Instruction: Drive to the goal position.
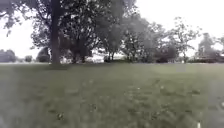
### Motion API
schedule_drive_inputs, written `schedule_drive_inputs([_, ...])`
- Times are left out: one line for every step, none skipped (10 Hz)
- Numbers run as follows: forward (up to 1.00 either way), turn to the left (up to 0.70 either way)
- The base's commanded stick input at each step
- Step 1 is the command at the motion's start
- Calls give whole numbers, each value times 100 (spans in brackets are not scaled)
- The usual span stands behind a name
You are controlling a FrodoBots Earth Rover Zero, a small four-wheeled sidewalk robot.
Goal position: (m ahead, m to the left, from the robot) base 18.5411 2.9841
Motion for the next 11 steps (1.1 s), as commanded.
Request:
schedule_drive_inputs([70, 0])
schedule_drive_inputs([70, 0])
schedule_drive_inputs([70, 0])
schedule_drive_inputs([70, 0])
schedule_drive_inputs([70, 0])
schedule_drive_inputs([70, 0])
schedule_drive_inputs([70, 0])
schedule_drive_inputs([70, 0])
schedule_drive_inputs([70, 0])
schedule_drive_inputs([70, 0])
schedule_drive_inputs([70, 0])
